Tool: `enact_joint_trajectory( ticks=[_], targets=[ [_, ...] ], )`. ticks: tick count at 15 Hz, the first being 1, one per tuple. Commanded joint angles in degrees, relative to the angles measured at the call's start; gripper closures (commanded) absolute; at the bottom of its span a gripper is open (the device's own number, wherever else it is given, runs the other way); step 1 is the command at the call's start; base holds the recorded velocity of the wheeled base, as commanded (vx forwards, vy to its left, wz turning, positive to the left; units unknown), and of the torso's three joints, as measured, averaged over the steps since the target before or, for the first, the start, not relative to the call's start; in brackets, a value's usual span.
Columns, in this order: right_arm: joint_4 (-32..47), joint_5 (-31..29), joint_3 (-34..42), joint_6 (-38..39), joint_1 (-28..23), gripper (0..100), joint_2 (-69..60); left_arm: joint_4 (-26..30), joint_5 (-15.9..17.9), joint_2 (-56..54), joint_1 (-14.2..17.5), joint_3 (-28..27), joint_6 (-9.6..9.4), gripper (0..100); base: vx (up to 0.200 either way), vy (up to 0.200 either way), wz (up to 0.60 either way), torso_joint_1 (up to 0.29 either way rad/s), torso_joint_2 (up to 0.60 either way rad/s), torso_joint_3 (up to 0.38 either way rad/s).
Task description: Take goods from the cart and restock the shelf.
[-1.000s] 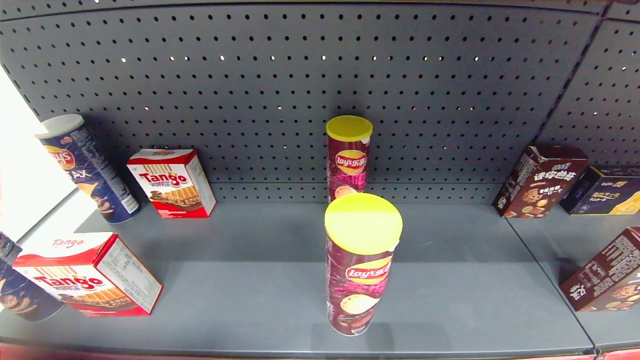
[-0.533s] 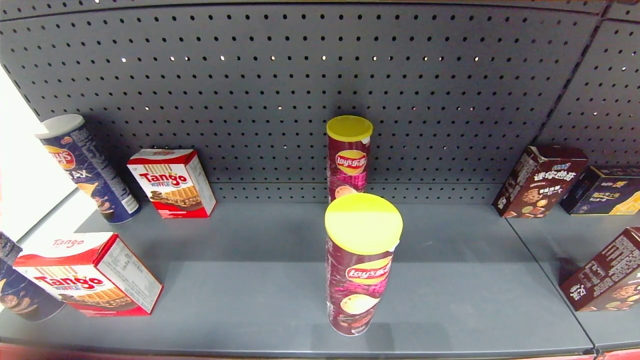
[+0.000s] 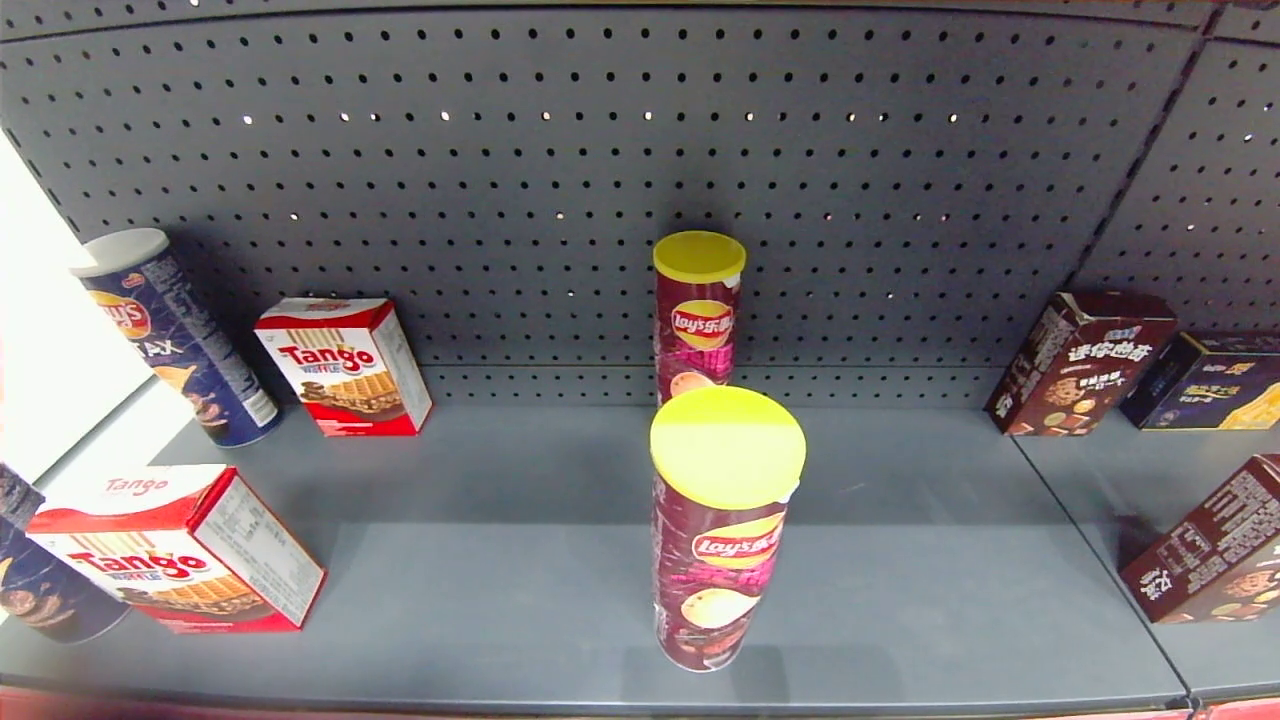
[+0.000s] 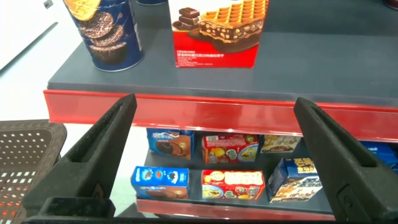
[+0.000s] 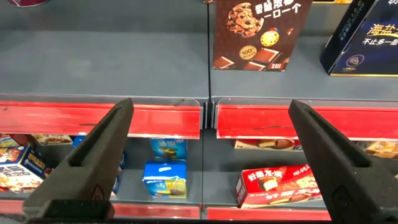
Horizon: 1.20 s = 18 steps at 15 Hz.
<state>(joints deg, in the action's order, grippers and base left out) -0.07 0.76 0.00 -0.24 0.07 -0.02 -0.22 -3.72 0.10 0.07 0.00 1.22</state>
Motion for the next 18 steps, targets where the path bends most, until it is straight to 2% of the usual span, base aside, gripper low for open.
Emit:
enact_joint_trajectory(
  ticks=[1,18],
  targets=[
    [-0.01,0.04,0.00,-0.02,0.01,0,0.02,-0.04,-0.24,0.08,0.10,0.00,0.10,0,0.000,0.000,0.00,0.000,0.00,0.000],
    [-0.01,0.04,0.00,0.07,0.01,0,0.02,-0.04,-0.15,0.08,0.10,0.00,0.01,0,0.000,0.000,0.00,0.000,0.00,0.000]
  ],
)
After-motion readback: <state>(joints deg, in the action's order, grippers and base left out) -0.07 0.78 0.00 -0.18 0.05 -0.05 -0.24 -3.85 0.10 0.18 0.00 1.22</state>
